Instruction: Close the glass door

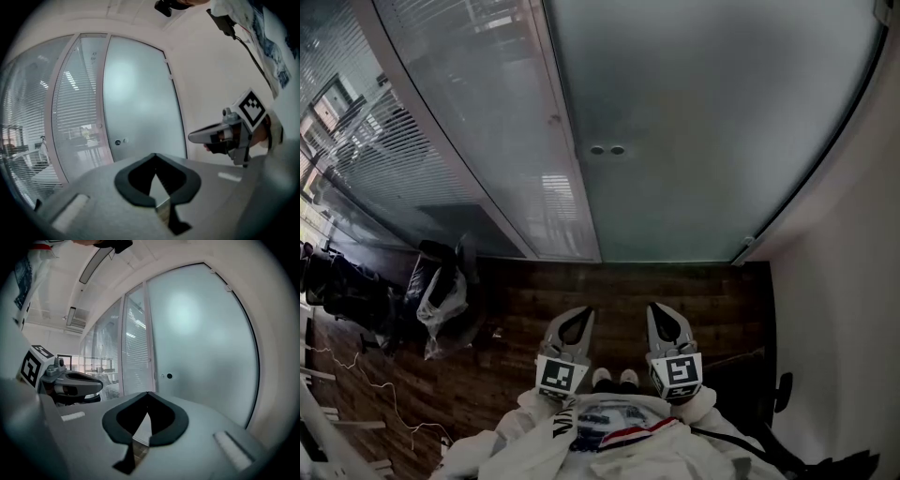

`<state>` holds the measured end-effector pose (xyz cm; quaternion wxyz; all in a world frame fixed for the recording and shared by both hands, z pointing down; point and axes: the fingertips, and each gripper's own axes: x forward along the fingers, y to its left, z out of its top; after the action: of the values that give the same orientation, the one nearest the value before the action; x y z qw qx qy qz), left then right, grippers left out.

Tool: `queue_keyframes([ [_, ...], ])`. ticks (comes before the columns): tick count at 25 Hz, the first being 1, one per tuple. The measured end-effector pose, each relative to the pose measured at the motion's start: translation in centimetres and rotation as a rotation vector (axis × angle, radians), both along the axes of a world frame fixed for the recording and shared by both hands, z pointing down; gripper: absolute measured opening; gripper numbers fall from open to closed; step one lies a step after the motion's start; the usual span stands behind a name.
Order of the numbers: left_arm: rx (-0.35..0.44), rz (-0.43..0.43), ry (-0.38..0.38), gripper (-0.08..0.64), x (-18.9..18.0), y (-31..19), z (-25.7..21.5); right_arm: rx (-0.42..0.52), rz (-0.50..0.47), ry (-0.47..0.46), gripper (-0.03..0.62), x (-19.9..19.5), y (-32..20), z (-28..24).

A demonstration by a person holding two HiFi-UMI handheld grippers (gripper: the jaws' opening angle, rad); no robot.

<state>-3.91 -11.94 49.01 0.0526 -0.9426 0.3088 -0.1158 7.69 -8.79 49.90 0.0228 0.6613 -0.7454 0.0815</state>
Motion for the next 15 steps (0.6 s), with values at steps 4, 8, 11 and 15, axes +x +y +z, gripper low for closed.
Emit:
queue_keyframes([
  [4,0.000,-0.006,-0.002,-0.005,-1.3,-0.9,0.6,0.007,-0.012,0.013,0.006,-1.5,-0.5,-0.9],
  [8,0.010,0.006,0.017,-0.005,-0.9,-1.0,0.1,-0.017,-0.020,0.025,0.005,-2.0,-0.3,-0.9],
  [11,0.021,0.034,0.013,-0.005,-0.5,-1.0,0.0,-0.026,0.000,0.021,0.005,-1.4,-0.4,-0.4],
  [15,-0.012,0.028,0.040,-0.005,-0.6,-1.3,0.4,-0.033,0.019,0.028,0.005,-1.1,-0.6,0.1],
])
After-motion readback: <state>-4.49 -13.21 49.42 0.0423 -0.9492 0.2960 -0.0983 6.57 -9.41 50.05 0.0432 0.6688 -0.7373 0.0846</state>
